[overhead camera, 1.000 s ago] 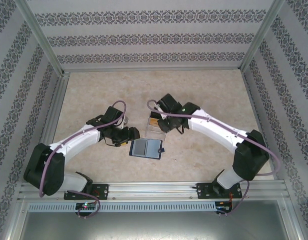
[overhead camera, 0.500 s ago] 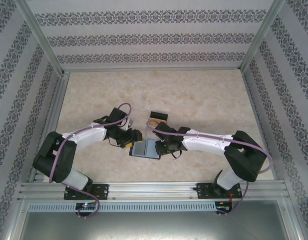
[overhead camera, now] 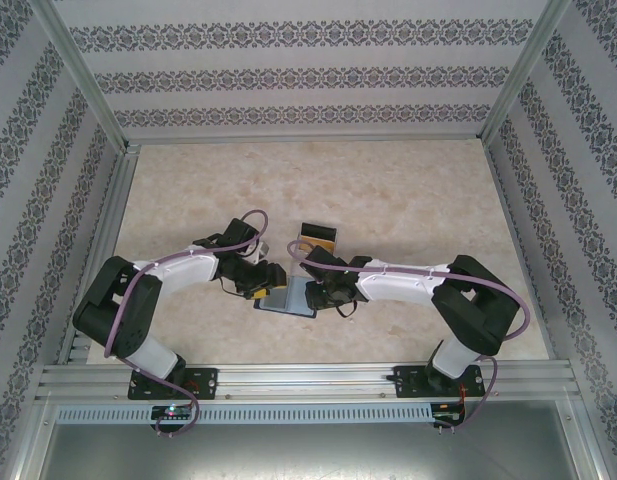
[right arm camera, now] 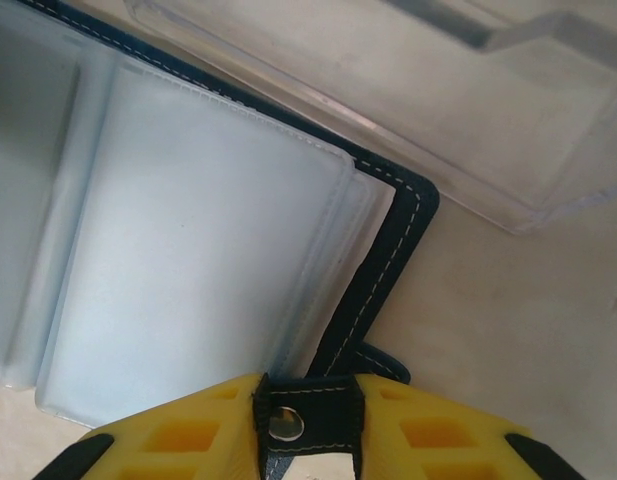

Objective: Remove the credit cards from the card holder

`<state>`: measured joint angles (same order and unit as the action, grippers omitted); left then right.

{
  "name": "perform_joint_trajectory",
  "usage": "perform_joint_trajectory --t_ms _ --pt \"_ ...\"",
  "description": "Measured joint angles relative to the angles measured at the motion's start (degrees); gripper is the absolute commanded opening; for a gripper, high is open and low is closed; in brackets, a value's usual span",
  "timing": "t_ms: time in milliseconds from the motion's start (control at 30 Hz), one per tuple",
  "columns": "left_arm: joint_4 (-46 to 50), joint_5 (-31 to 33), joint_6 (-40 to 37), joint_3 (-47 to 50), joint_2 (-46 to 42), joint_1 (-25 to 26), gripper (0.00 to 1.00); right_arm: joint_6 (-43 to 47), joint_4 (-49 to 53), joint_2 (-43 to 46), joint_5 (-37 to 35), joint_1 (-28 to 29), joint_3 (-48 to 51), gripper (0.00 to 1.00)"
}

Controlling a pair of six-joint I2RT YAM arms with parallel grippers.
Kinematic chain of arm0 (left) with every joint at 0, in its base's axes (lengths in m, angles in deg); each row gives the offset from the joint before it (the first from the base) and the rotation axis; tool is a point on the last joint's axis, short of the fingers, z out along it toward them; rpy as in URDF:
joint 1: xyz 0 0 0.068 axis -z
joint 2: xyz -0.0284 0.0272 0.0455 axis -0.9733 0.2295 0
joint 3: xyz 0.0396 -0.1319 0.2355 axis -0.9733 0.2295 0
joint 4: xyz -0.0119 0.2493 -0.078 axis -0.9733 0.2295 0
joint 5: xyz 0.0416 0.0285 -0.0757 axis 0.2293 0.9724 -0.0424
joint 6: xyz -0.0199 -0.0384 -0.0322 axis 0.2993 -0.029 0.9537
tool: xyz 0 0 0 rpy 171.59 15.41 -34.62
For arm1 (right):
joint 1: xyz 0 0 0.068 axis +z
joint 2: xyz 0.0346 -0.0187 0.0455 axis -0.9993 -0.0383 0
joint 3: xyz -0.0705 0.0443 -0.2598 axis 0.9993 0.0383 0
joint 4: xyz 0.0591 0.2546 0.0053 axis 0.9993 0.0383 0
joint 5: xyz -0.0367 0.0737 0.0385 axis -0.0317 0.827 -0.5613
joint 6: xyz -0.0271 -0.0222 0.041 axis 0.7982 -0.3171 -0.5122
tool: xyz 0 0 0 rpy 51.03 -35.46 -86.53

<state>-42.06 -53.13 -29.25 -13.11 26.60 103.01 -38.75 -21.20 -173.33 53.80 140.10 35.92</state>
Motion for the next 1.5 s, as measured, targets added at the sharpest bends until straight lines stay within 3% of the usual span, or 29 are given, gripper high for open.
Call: perform_joint_trajectory --t_ms 433,900,1400,1500 --pt "1.6 4.9 -0.2 0.0 -2.7 0.0 0.59 -0.2 -0.4 -0.3 0.0 0.0 0.0 0.28" --pt "1.0 2.0 -0.2 0.0 0.3 0.0 0.59 -0.2 -0.7 -0.5 0.3 0.0 0.0 0.28" --pt "-2.8 -3.2 -0.2 -0.1 1.0 1.3 0.76 -0.4 -0.8 -0.7 0.3 0.1 0.0 0.28" --pt "-2.8 -3.4 -0.3 -0.4 1.0 1.8 0.84 -0.5 -0.9 -0.7 0.3 0.1 0.1 0.28"
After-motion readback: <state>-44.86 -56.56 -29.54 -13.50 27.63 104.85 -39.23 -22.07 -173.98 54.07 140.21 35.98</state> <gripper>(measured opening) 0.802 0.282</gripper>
